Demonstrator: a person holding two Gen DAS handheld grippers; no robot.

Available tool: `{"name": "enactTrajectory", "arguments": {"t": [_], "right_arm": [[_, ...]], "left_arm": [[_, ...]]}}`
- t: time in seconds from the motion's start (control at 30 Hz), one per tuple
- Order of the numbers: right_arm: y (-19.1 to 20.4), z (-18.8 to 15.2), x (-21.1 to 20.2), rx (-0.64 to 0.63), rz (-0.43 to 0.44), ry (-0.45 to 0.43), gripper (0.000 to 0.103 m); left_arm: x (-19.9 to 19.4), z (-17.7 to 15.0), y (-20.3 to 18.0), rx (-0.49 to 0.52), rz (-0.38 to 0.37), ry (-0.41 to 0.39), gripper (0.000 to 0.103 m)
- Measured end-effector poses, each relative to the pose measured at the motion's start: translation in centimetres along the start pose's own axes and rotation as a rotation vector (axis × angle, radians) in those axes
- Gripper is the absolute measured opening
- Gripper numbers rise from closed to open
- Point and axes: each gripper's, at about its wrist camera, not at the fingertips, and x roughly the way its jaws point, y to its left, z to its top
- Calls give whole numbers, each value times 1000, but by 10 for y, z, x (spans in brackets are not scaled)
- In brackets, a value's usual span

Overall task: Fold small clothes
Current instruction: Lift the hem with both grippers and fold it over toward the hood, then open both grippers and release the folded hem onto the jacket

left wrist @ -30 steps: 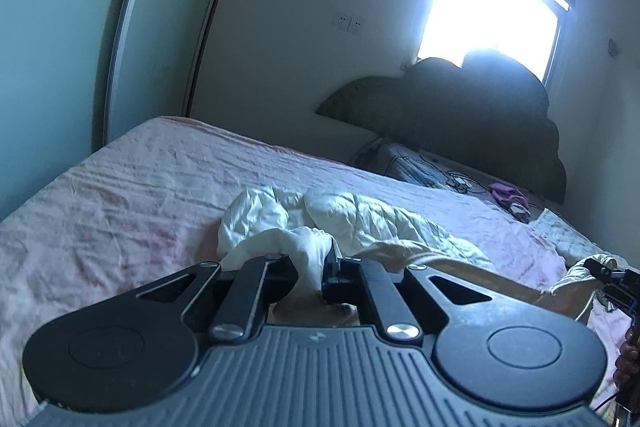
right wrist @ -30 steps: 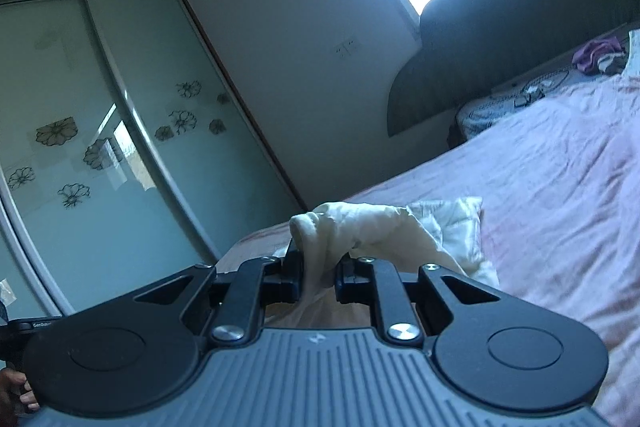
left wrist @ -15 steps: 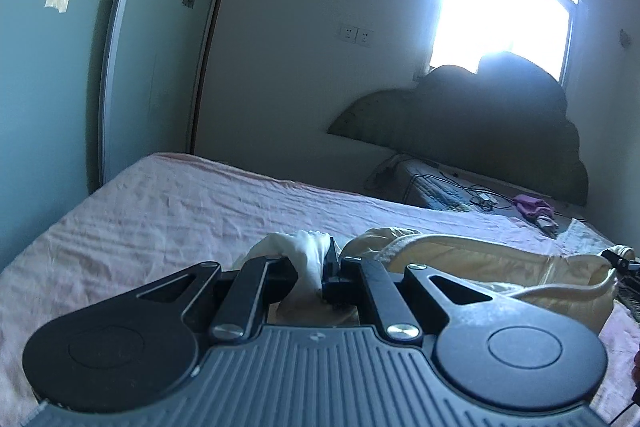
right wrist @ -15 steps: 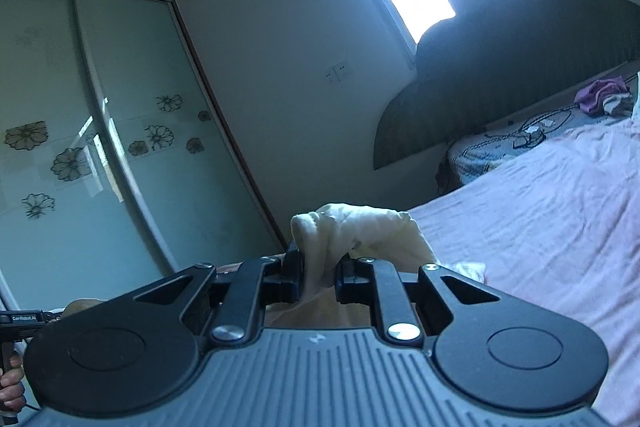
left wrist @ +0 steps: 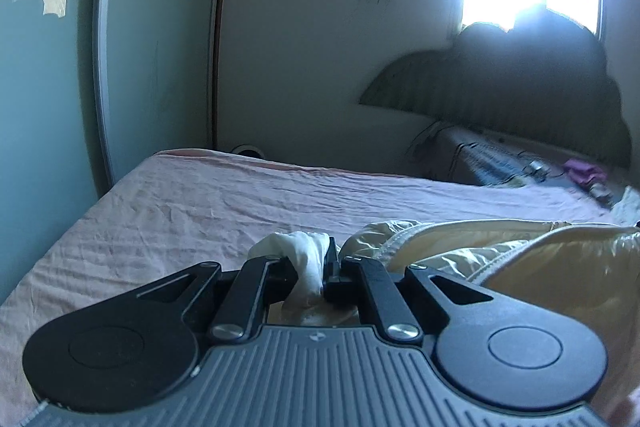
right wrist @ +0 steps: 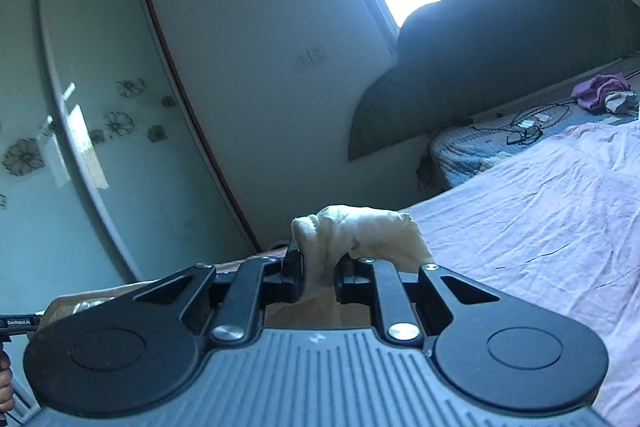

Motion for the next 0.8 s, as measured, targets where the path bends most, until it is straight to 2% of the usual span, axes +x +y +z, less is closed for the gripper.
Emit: {"name": "enactTrajectory", "arguments": {"t": [0.27,0.37,0.47,0.5,0.6,0.63,0.67,0.7,0.73,0.8], "right_arm": [[-22,-15,56,24,-84,82,15],[-30,-22,73,42,-111,109,15],[-37,-30,85,71,-128,143,15],[-40,-32,90,85,-132,154,15],[-43,-37,97,102,-147,191,21],[-42,-38,99,95,-156,204,31],[-41,-38,100,88,-167,208,49],[-40,-37,99,82,-176,204,61],[-38,-36,96,76,-180,186,80],[-34,-32,91,59,-184,155,84]], "left_arm": [[71,-5,-7,5,63,103,12],[87,-10,-10,30,85,128,21],[97,-13,-10,46,83,155,23],[100,-14,-10,46,73,168,29],[103,-13,-6,36,64,187,33],[104,-12,-3,29,60,196,35],[105,-10,-1,19,58,207,36],[106,-8,1,6,56,216,37],[108,-6,2,-10,55,224,39],[110,-2,7,-42,56,236,48]]}}
